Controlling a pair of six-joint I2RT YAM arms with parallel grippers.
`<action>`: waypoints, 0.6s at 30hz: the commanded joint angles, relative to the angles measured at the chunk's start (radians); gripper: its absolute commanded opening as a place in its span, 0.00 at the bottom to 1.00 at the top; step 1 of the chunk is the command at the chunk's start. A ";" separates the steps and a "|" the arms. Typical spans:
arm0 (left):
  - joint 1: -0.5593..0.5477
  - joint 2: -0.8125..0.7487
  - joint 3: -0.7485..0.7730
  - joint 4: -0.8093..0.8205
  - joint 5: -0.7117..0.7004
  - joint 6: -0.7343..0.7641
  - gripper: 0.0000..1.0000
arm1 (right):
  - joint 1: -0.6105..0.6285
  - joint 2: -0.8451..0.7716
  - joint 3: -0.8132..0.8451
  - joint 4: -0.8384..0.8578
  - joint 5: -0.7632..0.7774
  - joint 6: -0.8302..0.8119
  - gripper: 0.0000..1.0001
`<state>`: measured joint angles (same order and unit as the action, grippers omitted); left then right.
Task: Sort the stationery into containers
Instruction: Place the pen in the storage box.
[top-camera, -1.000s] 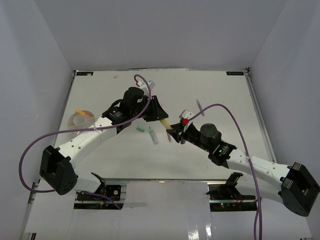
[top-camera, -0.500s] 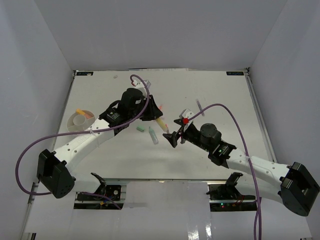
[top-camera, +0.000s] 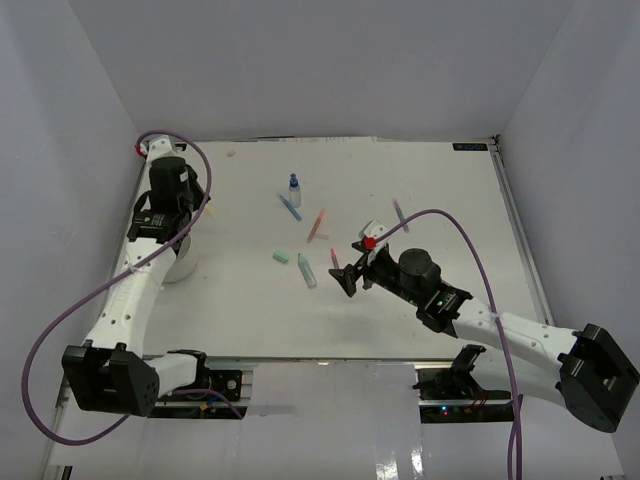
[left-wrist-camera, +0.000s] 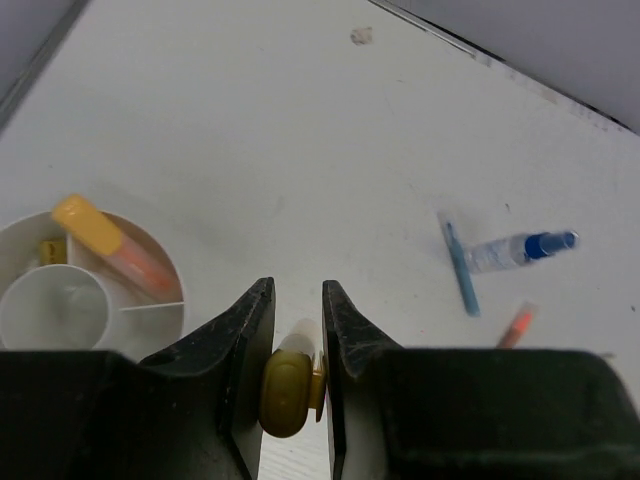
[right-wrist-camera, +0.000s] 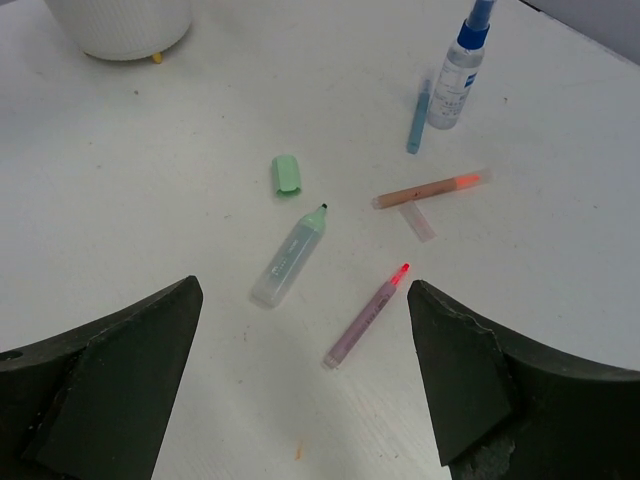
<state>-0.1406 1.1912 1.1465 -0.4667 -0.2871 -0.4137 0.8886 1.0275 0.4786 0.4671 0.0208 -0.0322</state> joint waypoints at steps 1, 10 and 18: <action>0.126 -0.002 -0.017 0.037 0.011 0.061 0.14 | 0.000 0.000 -0.015 0.024 0.016 -0.012 0.90; 0.299 0.091 -0.059 0.129 0.054 0.046 0.12 | -0.010 -0.017 -0.049 0.019 0.025 -0.034 0.90; 0.349 0.139 -0.106 0.189 0.085 0.033 0.12 | -0.027 -0.023 -0.066 0.019 0.027 -0.034 0.90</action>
<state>0.1917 1.3285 1.0531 -0.3283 -0.2249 -0.3752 0.8677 1.0203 0.4149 0.4534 0.0319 -0.0559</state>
